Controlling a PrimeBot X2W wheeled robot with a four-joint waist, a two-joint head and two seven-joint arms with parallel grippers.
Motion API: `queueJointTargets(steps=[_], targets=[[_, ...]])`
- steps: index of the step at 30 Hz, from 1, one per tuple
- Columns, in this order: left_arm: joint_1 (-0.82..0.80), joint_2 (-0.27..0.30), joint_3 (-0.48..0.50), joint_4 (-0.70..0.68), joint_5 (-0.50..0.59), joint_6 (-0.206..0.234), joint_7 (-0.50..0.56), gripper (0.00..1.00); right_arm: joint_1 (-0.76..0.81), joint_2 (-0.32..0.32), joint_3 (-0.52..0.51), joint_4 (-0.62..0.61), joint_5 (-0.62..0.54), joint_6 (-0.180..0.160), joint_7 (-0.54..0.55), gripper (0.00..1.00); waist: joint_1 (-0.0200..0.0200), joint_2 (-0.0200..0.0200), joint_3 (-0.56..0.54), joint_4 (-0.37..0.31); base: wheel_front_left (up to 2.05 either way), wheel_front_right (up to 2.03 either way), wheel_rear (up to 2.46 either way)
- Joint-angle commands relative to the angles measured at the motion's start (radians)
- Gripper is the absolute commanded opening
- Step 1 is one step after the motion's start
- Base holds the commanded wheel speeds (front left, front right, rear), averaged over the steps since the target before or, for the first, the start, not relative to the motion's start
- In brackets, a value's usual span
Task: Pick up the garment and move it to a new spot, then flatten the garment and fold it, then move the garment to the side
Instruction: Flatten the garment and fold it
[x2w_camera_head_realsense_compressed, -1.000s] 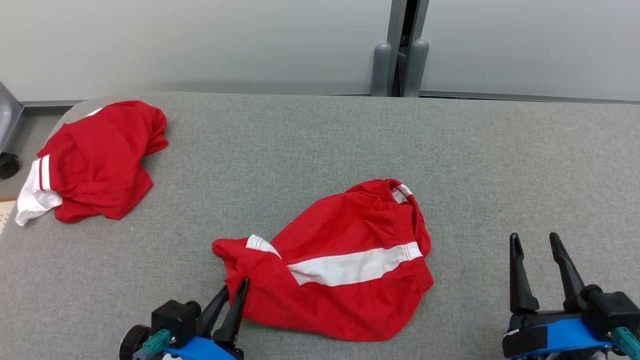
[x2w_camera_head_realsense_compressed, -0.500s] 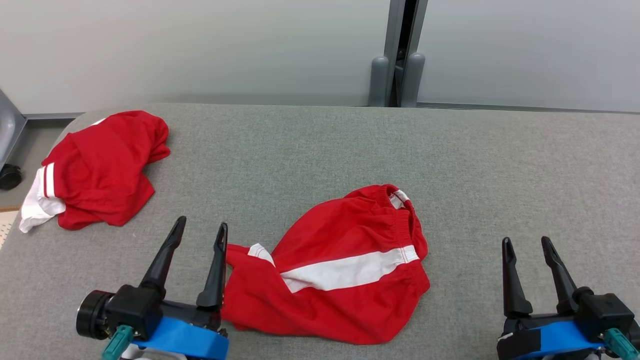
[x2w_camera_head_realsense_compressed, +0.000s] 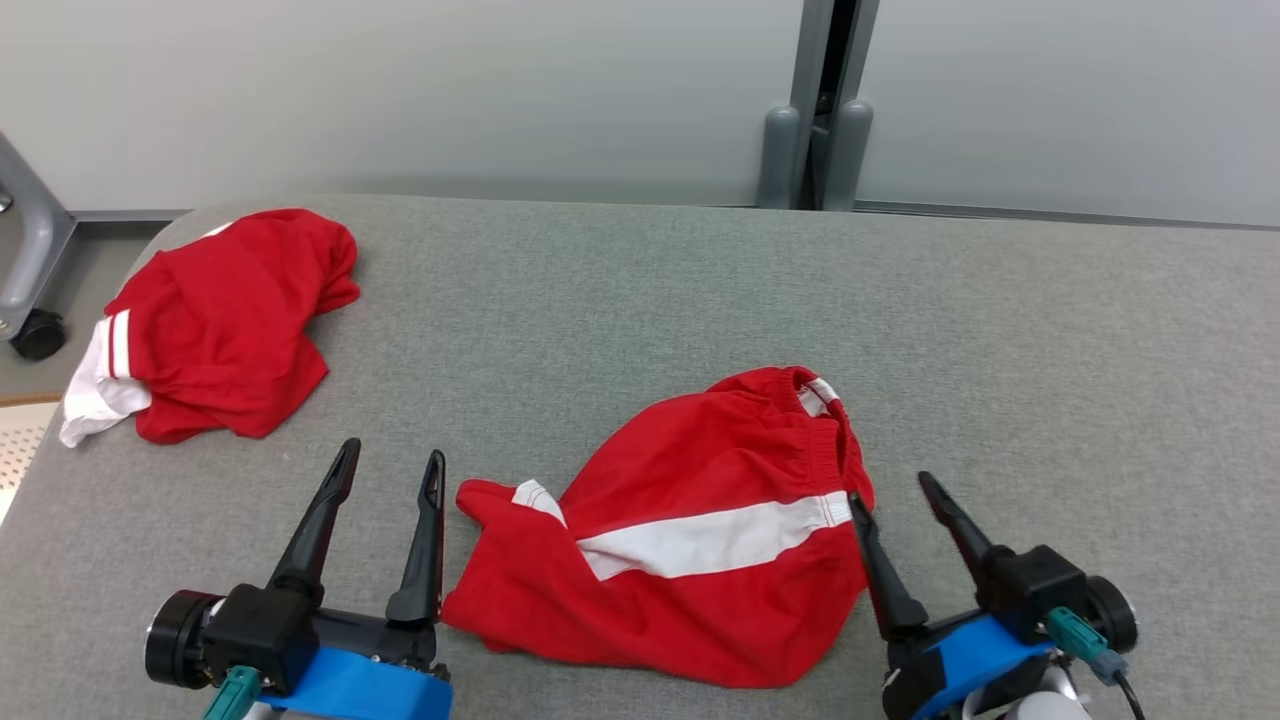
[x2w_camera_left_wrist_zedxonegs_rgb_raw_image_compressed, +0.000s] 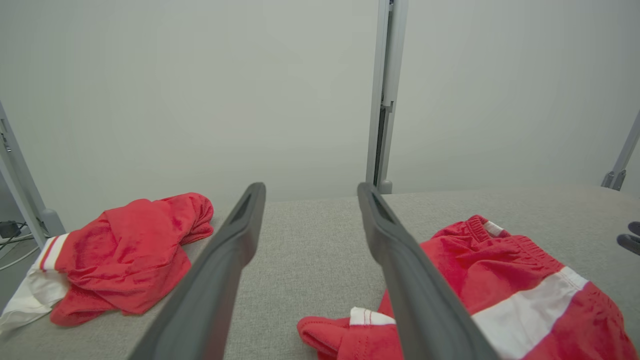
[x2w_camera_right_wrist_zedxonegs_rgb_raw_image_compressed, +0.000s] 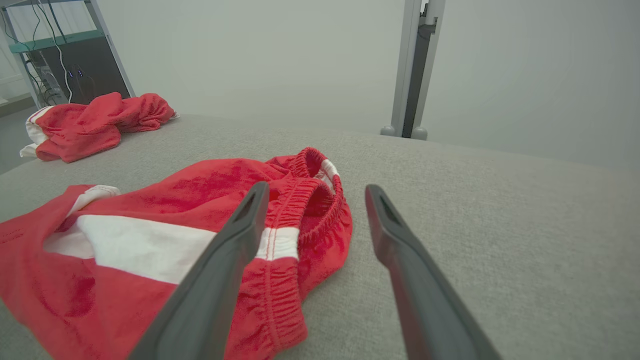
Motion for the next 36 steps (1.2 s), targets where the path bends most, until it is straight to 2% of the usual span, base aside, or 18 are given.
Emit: queueJointTargets(steps=[1, 7, 11, 12, 13, 18, 22, 24, 30, 36], targets=[[0.007, -0.011, 0.011, 0.006, 0.012, -0.015, -0.005, 1.0, -0.034, -0.012, 0.035, 0.038, 0.02, 0.0, 0.012, 1.0, 0.0, 0.0, 0.007, 0.014, 0.0, 0.0, 0.0], [0.002, -0.047, 0.04, 0.016, 0.039, -0.049, -0.005, 1.0, -0.085, -0.029, 0.099, 0.197, 0.057, 0.0, 0.063, 1.0, 0.0, 0.0, 0.019, 0.051, 0.0, 0.0, 0.0], [0.005, -0.067, 0.061, 0.021, 0.056, -0.068, -0.005, 1.0, -0.12, -0.035, 0.13, 0.277, 0.071, 0.0, 0.057, 1.0, 0.0, 0.0, 0.028, 0.067, 0.0, 0.0, 0.0], [0.006, -0.072, 0.065, 0.022, 0.062, -0.074, -0.005, 1.0, -0.13, -0.033, 0.138, 0.292, 0.075, 0.0, 0.05, 0.82, 0.0, 0.0, 0.03, 0.068, 0.0, 0.0, 0.0], [0.007, -0.076, 0.07, 0.022, 0.065, -0.076, -0.005, 1.0, -0.141, -0.032, 0.145, 0.304, 0.08, 0.0, 0.044, 0.0, 0.0, 0.0, 0.031, 0.069, 0.0, 0.0, 0.0], [0.013, -0.096, 0.097, 0.029, 0.081, -0.094, -0.005, 1.0, -0.193, -0.037, 0.152, 0.313, 0.092, 0.0, -0.016, 0.0, 0.0, 0.0, 0.032, 0.059, 0.0, 0.0, 0.0], [0.019, -0.106, 0.115, 0.034, 0.095, -0.109, -0.005, 1.0, -0.202, -0.04, 0.13, 0.244, 0.076, 0.0, -0.039, 0.0, 0.0, 0.0, 0.021, 0.036, 0.0, 0.0, 0.0], [0.021, -0.113, 0.121, 0.037, 0.1, -0.118, -0.005, 1.0, -0.193, -0.048, 0.107, 0.168, 0.066, 0.0, -0.042, 0.0, 0.0, 0.0, 0.013, 0.024, 0.0, 0.0, 0.0], [0.034, -0.132, 0.131, 0.037, 0.115, -0.136, -0.005, 1.0, -0.046, -0.067, 0.043, -0.103, 0.057, 0.0, -0.043, 0.0, 0.0, 0.0, -0.011, 0.002, 0.0, 0.0, 0.0], [0.057, -0.145, 0.138, 0.043, 0.123, -0.151, -0.005, 1.0, 0.154, -0.13, 0.1, -0.198, 0.082, 0.0, -0.043, 0.0, 0.0, 0.0, -0.028, -0.017, 0.0, 0.0, 0.0]])
